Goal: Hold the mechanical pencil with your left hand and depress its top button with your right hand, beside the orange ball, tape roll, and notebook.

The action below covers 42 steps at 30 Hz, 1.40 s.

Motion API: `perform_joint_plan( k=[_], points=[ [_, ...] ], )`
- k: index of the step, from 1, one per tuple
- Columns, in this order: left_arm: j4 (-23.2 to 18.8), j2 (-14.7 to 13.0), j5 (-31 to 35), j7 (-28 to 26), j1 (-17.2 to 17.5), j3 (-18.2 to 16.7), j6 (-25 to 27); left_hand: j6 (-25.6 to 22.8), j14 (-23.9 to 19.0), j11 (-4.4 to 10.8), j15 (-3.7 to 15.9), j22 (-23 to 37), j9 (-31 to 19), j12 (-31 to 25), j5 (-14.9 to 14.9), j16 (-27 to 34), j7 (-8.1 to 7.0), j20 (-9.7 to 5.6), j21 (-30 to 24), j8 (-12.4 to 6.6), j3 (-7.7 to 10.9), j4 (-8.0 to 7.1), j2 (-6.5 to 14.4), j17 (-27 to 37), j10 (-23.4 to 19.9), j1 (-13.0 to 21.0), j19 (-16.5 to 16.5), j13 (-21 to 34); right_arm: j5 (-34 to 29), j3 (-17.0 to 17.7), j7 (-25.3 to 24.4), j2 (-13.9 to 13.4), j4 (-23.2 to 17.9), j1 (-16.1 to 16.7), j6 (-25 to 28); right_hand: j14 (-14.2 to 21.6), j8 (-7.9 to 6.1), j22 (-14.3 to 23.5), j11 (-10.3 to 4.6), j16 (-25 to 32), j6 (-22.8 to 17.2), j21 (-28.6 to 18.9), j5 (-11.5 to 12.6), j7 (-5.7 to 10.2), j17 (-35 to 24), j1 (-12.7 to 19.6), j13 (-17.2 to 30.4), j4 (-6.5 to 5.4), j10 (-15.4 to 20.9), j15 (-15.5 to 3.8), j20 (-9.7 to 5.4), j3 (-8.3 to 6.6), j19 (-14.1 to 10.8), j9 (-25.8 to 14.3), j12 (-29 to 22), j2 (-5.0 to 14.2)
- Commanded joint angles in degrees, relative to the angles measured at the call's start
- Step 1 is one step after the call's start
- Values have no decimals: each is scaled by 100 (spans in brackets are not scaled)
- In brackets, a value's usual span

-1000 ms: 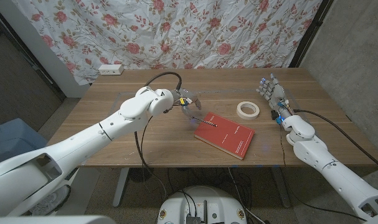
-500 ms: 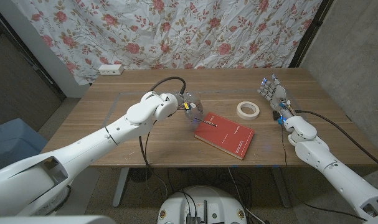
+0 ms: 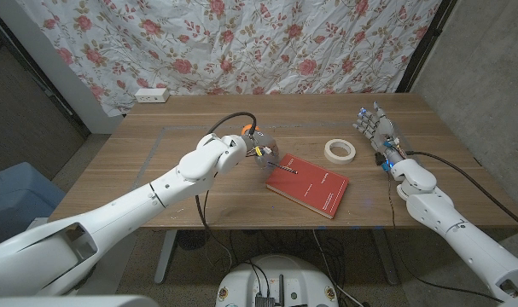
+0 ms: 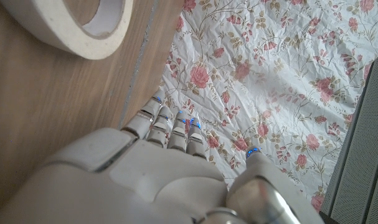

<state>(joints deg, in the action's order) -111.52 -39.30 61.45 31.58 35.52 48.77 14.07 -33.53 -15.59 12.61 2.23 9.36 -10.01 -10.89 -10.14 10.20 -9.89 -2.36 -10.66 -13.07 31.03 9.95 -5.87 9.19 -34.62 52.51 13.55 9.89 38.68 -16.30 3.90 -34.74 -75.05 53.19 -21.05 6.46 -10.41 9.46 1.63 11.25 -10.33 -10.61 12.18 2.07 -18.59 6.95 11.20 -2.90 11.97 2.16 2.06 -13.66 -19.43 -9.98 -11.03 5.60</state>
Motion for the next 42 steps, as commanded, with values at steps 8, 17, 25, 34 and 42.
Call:
perform_joint_plan(
  k=[8,17,25,34,42],
  points=[
    [-19,166,298,-356,265,21,347,-646,-383,4,938,16,-12,-55,-33,46,-29,-547,-59,-33,-276,-31,90,31,-582,128,374,2,27,-15,121,-32,55,-33,27,21,-54,22,14,38,-65,-22,11,11,6,26,-4,9,43,13,38,-73,-15,-18,-27,74],
    [-90,213,496,-449,387,17,589,-1119,-646,-3,966,18,-13,-70,-53,47,12,-568,-60,-39,-435,-26,159,35,-1037,228,576,2,14,-33,157,-25,110,-77,18,18,-62,22,7,39,-97,-24,11,45,23,23,-6,17,45,9,35,-85,-18,-18,-27,72],
    [-64,237,541,-510,431,4,655,-1411,-831,1,990,20,-12,-73,-64,44,28,-593,-71,-29,-513,-10,198,37,-1326,343,734,3,-6,-65,173,-6,159,-135,33,16,-69,22,9,40,-129,-25,12,63,37,20,-7,22,46,6,37,-96,-21,-18,-26,73],
    [-2,257,490,-623,448,-6,670,-1773,-978,4,1002,25,-17,-81,-73,34,75,-597,-64,-30,-583,-8,260,38,-1699,497,849,7,-37,-86,160,-15,164,-171,66,18,-78,22,6,43,-174,-27,13,88,51,16,-8,28,61,3,40,-107,-28,-17,-31,73],
    [-22,227,512,-685,471,-5,689,-2052,-1090,2,1009,28,-20,-89,-72,35,85,-572,-73,-39,-638,-9,291,41,-1963,586,962,11,-47,-107,170,4,186,-212,73,10,-75,22,6,42,-180,-27,14,91,61,12,-9,30,56,6,37,-116,-29,-17,-28,77]
  ],
)
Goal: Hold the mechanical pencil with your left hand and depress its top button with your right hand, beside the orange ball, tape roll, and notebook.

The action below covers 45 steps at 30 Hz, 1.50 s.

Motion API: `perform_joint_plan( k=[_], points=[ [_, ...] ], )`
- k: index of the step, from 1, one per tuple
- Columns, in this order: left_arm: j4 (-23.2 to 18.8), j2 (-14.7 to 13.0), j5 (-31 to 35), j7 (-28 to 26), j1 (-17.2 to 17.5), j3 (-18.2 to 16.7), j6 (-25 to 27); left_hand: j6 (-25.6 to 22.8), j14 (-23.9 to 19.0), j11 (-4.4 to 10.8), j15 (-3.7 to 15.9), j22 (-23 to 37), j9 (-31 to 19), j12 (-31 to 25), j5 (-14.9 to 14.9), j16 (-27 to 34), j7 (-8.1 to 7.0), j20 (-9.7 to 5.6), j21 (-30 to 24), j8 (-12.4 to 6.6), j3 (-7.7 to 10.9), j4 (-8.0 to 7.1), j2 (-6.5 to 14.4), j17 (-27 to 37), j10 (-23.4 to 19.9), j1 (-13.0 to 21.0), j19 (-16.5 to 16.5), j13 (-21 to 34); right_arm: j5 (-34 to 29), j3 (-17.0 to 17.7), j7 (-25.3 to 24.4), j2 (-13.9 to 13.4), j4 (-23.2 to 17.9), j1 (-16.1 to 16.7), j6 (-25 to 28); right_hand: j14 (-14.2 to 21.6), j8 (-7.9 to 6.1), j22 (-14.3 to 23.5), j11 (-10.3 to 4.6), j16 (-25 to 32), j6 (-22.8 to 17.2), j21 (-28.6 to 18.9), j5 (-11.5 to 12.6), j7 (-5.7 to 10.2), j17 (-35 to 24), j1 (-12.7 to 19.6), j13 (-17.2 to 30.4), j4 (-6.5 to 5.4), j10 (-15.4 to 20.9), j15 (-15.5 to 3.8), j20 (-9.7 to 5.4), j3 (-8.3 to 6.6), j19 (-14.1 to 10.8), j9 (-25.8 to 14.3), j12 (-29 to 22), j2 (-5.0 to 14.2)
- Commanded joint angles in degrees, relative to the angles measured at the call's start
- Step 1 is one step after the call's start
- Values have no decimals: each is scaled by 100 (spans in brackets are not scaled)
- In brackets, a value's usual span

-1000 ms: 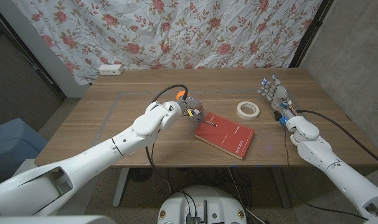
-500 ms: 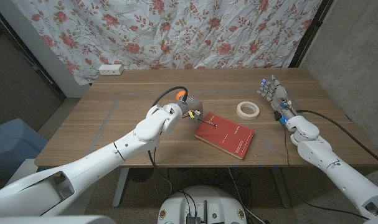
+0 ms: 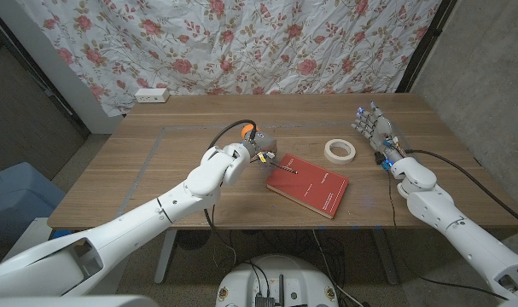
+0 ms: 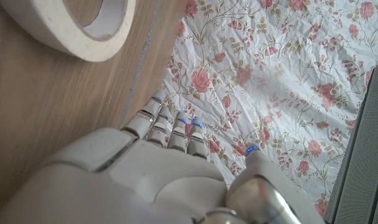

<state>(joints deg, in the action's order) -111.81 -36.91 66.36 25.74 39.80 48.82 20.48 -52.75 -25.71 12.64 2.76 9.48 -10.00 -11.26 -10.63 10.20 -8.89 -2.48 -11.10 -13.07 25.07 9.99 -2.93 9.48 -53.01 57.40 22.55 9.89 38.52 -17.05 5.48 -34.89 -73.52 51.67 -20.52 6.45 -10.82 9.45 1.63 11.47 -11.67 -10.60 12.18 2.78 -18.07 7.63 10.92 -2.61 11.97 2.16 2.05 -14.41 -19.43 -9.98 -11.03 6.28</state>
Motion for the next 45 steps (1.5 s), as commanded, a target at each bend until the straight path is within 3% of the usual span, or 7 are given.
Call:
perform_joint_plan(
  k=[1,45],
  points=[
    [1,-5,12,-91,53,-18,71,-147,-82,0,956,15,-22,-52,-23,35,-14,-559,-28,-40,-46,-15,-2,12,-140,100,64,11,-27,-34,17,25,39,-66,16,7,-33,23,6,20,-47,-27,14,22,8,-58,19,1,55,-2,38,-40,-29,-17,-28,9],
    [-55,9,197,-221,168,-28,148,-1143,-492,13,994,17,-9,-83,-22,36,104,-613,-13,-31,-193,-22,270,20,-1138,375,277,36,-32,-20,-22,3,-31,-11,6,8,-15,23,11,38,-87,-29,14,69,62,-106,16,8,50,5,38,-85,-44,-17,-24,13]
  ],
)
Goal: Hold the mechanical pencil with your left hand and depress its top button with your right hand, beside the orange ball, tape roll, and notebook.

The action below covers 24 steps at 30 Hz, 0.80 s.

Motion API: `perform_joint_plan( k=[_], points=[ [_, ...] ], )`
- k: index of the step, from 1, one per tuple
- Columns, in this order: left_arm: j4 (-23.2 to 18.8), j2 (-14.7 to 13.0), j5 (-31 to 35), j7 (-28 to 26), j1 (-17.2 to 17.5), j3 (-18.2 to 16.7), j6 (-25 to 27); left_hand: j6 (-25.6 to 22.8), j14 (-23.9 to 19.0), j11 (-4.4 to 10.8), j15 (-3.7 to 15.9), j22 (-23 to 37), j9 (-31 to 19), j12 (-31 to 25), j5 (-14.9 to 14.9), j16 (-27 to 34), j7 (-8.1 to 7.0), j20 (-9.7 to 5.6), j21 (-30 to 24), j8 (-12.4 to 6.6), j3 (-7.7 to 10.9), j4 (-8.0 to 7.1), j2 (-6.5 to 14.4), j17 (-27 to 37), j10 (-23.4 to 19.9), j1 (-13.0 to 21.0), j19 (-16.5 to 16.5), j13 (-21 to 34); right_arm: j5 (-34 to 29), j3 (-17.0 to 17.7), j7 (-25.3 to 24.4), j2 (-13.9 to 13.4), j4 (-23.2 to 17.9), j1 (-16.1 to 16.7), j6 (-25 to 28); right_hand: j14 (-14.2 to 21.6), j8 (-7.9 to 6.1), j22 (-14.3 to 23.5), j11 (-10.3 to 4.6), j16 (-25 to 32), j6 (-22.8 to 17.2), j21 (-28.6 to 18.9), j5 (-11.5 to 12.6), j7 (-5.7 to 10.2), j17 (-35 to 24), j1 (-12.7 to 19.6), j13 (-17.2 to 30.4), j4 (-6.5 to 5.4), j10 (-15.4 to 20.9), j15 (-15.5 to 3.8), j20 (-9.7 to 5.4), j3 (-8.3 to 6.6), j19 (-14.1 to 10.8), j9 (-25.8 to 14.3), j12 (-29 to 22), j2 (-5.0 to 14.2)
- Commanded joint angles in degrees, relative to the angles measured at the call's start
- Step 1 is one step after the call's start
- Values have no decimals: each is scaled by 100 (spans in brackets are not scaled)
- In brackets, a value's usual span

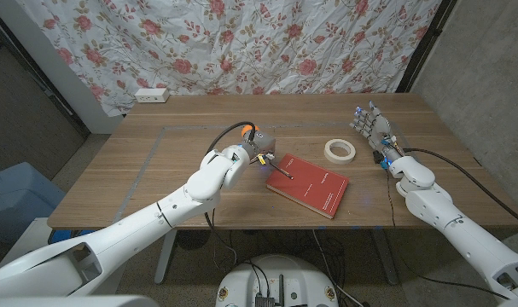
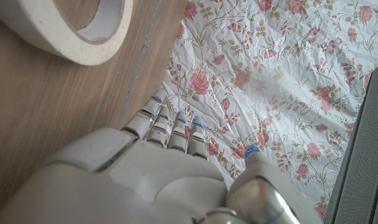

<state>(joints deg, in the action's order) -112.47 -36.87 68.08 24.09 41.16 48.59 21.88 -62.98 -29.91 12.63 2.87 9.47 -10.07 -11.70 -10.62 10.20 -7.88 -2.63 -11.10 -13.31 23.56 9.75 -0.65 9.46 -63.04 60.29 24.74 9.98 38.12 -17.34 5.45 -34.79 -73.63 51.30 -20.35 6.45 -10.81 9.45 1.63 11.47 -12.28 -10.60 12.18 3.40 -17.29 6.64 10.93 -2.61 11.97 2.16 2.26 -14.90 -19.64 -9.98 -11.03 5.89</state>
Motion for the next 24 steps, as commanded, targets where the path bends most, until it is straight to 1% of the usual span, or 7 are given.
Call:
perform_joint_plan(
  k=[1,11,21,24],
  points=[
    [13,4,32,-70,34,-4,9,-180,-93,12,984,18,-3,-50,-22,36,10,-601,-17,-9,-52,2,58,22,-203,99,78,31,5,9,-19,-10,-21,27,-12,9,-14,23,8,40,-25,-29,15,6,-15,-9,15,8,52,5,17,-38,-25,-17,-25,53],
    [-11,-10,140,-207,95,-34,89,-465,-274,18,1003,20,-10,-97,-14,53,46,-650,-21,5,-129,16,106,31,-583,204,159,54,-6,9,-31,-7,-28,20,-18,7,-12,23,3,44,-31,-29,16,8,-8,-20,15,5,53,1,11,-50,-25,-17,-25,63],
    [-70,-47,148,-266,132,-131,135,-553,-378,21,1013,22,-12,-91,-12,63,34,-667,-16,25,-164,23,112,36,-692,256,174,55,-62,-32,-16,2,-11,-57,-15,7,-10,23,-4,48,-35,-29,16,15,0,-30,15,5,60,-1,13,-58,-28,-17,-28,63],
    [-100,-82,60,-260,101,-207,100,-572,-393,20,1015,22,-12,-90,-11,64,37,-668,-15,25,-168,23,116,37,-709,265,175,55,-93,-46,-25,-2,-21,-75,-17,6,-9,23,8,48,-37,-27,16,15,3,-34,15,5,61,-1,11,-60,-25,-17,-28,62]
  ],
)
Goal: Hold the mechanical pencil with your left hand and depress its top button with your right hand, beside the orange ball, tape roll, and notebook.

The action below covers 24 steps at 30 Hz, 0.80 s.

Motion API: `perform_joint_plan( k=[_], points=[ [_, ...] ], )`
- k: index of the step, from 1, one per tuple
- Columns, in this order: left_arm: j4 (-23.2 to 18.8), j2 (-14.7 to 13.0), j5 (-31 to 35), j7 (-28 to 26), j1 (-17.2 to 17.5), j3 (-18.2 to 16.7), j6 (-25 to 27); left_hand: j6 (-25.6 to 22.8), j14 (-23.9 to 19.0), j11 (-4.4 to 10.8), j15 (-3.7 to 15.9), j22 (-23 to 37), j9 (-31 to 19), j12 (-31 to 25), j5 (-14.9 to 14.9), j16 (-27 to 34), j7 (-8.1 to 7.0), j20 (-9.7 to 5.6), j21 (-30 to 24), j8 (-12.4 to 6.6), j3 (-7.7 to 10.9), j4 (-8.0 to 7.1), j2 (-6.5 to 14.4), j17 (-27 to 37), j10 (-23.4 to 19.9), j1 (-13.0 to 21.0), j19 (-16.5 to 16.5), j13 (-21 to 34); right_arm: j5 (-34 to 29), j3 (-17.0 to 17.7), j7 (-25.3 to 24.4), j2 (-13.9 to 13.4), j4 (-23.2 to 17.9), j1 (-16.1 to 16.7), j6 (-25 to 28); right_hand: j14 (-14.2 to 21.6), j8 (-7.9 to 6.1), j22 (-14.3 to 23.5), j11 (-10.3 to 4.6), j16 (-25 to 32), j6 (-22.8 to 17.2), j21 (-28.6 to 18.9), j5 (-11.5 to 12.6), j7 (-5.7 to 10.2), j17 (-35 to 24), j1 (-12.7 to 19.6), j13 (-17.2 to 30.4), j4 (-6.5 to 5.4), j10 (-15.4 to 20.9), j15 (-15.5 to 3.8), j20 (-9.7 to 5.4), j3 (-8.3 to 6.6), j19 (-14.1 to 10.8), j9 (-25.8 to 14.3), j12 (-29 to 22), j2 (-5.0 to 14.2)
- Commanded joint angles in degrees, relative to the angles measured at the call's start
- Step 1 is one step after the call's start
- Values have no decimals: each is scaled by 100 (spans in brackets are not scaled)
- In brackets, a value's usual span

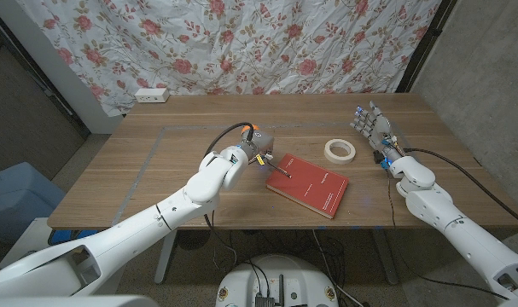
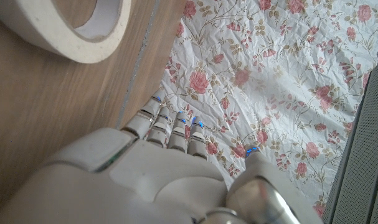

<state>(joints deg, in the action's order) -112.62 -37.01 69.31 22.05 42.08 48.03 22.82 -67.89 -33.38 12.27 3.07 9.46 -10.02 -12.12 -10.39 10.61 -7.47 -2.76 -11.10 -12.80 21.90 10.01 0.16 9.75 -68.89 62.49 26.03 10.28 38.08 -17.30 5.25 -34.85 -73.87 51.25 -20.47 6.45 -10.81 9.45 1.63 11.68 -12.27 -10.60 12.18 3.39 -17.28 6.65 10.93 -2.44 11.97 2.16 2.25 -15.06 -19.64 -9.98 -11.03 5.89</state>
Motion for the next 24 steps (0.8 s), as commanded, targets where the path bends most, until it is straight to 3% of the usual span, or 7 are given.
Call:
perform_joint_plan(
  k=[1,24],
  points=[
    [-89,-77,-76,-82,10,-167,-1,-87,-50,56,996,23,-18,-48,-35,24,-2,-655,-14,-25,-3,-3,38,9,-131,48,44,26,-96,-54,-4,3,0,-76,-2,7,-10,23,7,28,-39,-28,16,15,2,-36,14,-13,63,1,14,-44,-26,-17,-28,62],
    [-94,-185,-1029,-496,57,-564,-1,-138,-120,60,997,25,-25,-23,-30,9,5,-684,11,19,-52,-6,40,7,-232,104,-5,27,-460,-119,-315,-105,-345,-35,-22,4,-6,23,6,33,-49,-28,18,27,21,-56,14,-9,56,-2,13,-62,-30,-17,-25,57]
  ],
)
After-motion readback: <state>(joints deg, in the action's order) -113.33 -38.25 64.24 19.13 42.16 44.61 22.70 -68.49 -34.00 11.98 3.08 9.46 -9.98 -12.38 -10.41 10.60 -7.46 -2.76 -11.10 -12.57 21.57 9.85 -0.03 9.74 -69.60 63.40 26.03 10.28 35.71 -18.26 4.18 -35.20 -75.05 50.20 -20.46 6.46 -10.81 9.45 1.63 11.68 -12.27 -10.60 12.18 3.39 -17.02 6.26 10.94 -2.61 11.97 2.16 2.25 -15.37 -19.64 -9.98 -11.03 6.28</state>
